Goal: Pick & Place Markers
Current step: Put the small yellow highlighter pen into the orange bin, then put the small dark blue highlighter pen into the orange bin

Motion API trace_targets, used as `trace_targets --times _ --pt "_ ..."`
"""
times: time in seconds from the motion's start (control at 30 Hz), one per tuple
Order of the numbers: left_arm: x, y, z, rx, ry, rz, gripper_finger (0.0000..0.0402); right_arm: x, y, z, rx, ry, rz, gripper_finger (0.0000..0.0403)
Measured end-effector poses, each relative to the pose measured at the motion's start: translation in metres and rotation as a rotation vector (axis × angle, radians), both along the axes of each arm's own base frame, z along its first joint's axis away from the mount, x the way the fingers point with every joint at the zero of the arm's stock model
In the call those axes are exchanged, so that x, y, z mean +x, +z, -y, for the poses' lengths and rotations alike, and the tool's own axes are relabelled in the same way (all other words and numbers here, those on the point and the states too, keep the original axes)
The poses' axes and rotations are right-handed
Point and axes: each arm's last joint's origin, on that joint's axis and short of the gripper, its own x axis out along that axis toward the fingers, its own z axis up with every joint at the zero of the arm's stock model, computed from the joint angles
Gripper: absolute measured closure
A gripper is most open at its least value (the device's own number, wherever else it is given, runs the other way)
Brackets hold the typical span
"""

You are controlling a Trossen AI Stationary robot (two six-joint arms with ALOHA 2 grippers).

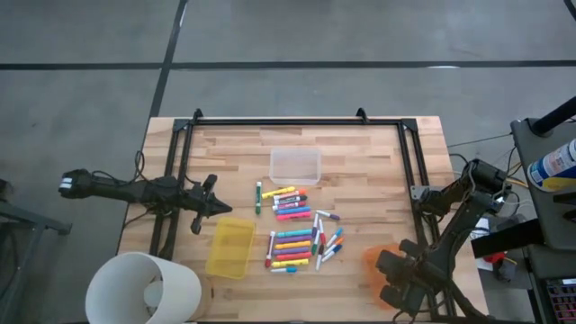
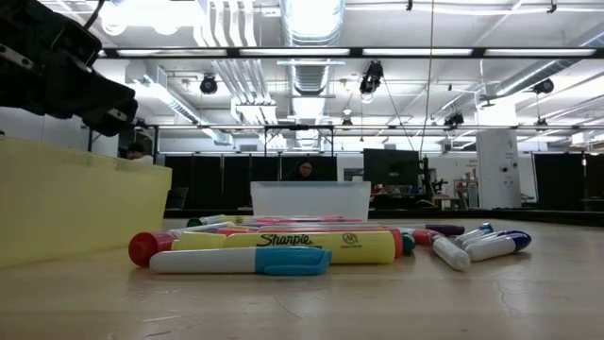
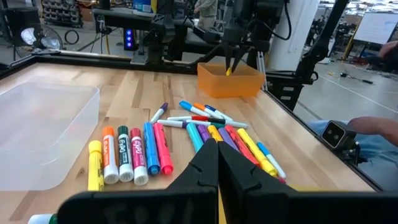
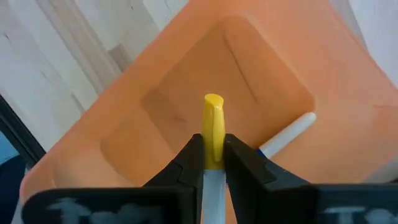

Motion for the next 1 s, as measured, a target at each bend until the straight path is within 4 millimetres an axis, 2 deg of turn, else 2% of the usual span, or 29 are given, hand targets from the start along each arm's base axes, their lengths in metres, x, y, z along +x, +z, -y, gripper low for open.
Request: trace_targets --times 0.33,0.5,0.67,1.0 --pt "0.0 0.0001 0.0 0.0 0.0 0.0 0.0401 0.0032 -0.0005 0.0024 -0.01 -0.013 0.003 0.0263" --pt "0.0 0.0001 0.0 0.0 0.001 0.001 0.0401 0.0032 0.0009 0.0032 -0.008 -0.01 0.006 0.0232" --pt "0.0 0.0 0.0 0.0 0.0 0.0 0.0401 0.0033 0.0011 0.0033 -0.008 -0.004 0.006 0.0219" --pt "0.0 0.0001 0.0 0.0 0.0 0.001 0.0401 0.0039 0.0028 0.0024 -0.005 0.014 0.01 0.0219"
